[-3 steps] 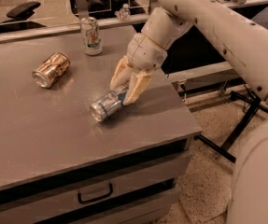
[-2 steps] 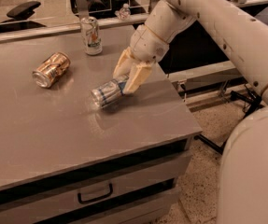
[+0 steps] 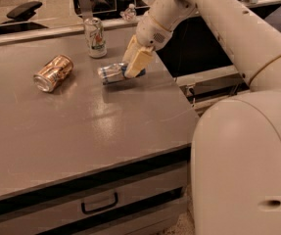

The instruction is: Move redbull can near orange can

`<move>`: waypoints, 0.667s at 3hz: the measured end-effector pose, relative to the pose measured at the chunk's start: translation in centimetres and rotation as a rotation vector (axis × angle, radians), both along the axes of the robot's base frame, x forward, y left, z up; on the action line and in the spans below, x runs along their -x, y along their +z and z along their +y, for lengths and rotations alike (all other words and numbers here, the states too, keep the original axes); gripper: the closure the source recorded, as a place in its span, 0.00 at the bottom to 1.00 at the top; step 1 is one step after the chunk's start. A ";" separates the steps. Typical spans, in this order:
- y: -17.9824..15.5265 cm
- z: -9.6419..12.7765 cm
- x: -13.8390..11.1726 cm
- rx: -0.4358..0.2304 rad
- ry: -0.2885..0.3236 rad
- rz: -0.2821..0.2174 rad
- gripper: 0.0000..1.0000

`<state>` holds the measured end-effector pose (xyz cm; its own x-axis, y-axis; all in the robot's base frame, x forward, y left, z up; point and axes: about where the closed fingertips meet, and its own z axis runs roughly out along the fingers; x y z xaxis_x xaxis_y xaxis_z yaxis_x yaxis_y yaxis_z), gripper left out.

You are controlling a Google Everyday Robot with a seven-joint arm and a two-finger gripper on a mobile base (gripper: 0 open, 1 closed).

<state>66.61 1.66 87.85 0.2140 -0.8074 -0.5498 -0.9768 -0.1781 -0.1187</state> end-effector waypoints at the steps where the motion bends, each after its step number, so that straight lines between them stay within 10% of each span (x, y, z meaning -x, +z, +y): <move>1: -0.2 1.5 0.0 -0.013 0.024 0.016 1.00; 2: 0.5 4.5 0.0 -0.065 0.061 0.036 1.00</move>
Offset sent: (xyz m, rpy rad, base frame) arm -0.0009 0.0756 0.0219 0.1233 0.0650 0.1117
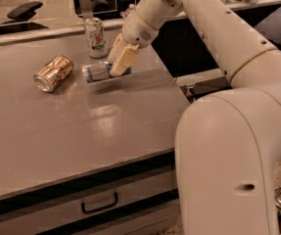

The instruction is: Move redbull can near orange can

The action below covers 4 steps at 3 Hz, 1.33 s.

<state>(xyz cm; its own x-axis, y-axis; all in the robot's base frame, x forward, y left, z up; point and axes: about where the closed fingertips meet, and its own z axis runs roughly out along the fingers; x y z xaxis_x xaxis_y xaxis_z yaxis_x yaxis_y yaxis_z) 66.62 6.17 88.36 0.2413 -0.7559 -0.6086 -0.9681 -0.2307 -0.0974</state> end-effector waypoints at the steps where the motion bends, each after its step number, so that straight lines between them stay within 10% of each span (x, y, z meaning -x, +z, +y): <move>1: 0.6 3.1 -0.3 -0.031 0.021 0.013 1.00; 2: -0.4 7.1 -0.2 -0.040 0.052 0.037 0.98; 4: -2.6 9.9 -0.1 -0.032 0.067 0.083 0.52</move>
Offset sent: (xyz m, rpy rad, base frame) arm -0.0036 0.0974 -0.0051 0.0410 0.0546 0.0891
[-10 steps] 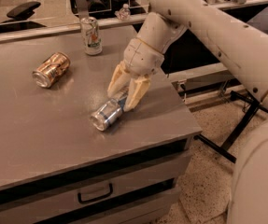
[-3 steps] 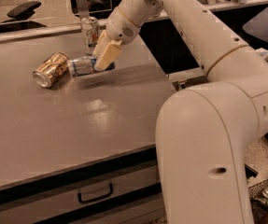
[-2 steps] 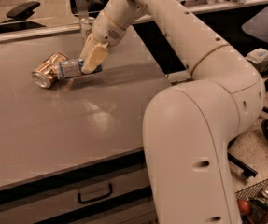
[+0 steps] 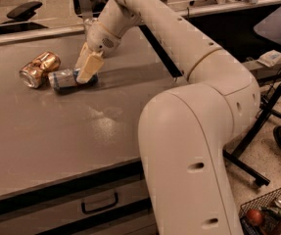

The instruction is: Move redbull can near orange can

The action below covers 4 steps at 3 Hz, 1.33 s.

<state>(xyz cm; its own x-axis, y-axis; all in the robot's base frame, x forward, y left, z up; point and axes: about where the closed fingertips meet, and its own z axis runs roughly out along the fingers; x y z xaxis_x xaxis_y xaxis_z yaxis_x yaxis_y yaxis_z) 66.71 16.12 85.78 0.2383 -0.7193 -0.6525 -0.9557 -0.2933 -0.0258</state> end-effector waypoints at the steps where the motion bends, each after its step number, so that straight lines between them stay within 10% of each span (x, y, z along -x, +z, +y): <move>1: -0.6 0.4 0.1 0.001 0.005 0.014 0.29; 2: -0.7 0.6 0.2 -0.002 0.009 0.020 0.05; 4: 2.1 -5.2 -0.2 -0.080 -0.112 -0.020 0.00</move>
Offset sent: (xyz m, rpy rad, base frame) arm -0.0052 -0.0003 -0.0036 0.0005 0.0269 0.0147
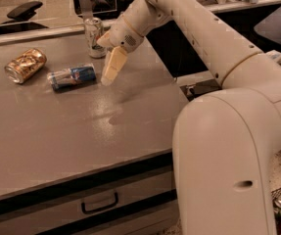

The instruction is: Move redbull can near orange can

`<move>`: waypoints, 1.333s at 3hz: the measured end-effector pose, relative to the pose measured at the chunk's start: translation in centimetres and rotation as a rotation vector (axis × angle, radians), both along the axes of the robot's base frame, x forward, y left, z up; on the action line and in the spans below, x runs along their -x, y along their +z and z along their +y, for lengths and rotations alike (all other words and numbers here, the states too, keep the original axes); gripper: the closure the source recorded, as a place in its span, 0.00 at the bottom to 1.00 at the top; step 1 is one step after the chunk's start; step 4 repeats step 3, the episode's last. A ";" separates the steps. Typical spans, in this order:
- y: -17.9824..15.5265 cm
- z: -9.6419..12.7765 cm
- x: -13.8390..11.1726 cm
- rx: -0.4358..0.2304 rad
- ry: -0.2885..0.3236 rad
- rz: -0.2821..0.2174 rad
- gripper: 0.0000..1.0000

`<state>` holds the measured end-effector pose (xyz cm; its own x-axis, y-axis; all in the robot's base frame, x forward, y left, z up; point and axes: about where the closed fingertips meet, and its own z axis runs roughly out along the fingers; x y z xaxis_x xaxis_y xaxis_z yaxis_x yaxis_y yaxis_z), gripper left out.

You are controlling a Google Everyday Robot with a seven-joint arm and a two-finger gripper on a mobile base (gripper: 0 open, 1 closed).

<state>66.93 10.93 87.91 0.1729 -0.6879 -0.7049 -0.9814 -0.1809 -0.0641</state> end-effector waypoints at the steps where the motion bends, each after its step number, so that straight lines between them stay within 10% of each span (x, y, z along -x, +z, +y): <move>1: 0.6 -4.5 -0.2 -0.025 -0.087 -0.019 0.00; 2: 0.4 -9.7 -0.5 -0.042 -0.197 -0.036 0.00; 4: 0.4 -9.6 -0.5 -0.042 -0.197 -0.035 0.00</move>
Offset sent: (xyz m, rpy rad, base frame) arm 0.0037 -0.1466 0.0069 0.0570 -0.0630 -0.3028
